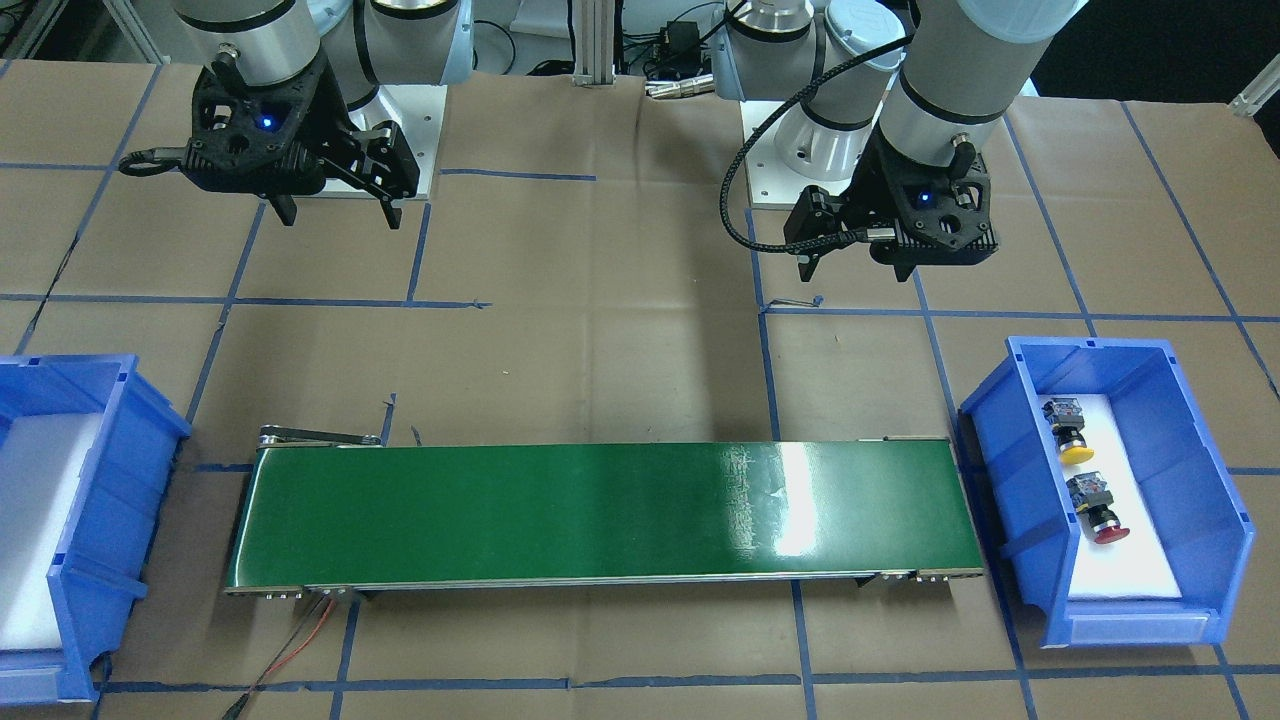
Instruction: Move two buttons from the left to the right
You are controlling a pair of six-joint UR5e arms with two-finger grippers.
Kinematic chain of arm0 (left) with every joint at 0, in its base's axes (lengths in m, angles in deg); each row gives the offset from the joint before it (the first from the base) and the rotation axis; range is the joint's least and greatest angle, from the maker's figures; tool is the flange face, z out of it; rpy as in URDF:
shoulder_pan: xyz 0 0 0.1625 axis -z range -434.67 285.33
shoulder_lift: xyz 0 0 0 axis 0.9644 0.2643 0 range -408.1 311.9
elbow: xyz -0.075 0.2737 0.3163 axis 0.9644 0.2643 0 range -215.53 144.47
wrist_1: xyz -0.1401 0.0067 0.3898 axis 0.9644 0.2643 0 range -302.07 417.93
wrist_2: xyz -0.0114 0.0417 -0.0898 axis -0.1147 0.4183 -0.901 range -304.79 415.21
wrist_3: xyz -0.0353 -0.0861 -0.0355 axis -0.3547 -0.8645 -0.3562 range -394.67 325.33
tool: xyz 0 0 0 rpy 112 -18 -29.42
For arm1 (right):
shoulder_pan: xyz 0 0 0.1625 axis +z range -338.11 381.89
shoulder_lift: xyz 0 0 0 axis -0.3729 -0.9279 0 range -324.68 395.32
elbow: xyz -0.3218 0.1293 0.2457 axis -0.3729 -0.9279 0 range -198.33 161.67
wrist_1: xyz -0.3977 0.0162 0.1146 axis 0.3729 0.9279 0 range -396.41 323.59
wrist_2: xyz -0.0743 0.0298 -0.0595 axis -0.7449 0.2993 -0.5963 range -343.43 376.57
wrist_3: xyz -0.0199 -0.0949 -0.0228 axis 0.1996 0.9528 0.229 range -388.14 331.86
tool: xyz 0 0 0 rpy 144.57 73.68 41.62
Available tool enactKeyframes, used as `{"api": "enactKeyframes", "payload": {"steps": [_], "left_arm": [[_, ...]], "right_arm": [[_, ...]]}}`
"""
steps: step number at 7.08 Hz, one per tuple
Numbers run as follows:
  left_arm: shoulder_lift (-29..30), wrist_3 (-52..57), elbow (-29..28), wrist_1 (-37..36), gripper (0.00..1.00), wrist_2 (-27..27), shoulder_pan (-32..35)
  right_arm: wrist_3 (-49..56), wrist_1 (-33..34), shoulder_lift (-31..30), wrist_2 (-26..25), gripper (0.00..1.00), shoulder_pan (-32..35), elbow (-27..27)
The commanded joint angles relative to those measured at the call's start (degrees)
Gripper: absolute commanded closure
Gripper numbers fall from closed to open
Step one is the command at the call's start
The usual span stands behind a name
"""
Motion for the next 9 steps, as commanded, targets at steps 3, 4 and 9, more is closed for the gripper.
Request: {"api": "enactKeyframes", "payload": {"steps": [3, 4, 9], "left_arm": [[0.1, 0.1, -0.3, 0.0, 0.00, 0.1, -0.1], [-0.1, 0.2, 0.0, 0.0, 0.00, 0.1, -0.1], [0.2, 9.3, -1.8, 0.0, 0.00, 0.1, -6.5]], "right_arm": [[0.4, 0.6, 0.1, -0.1, 0.00, 0.0, 0.4], [0.5, 0.6, 0.1, -0.1, 0.00, 0.0, 0.4], [0.5, 0.4, 0.0, 0.0, 0.00, 0.0, -0.1]]}}
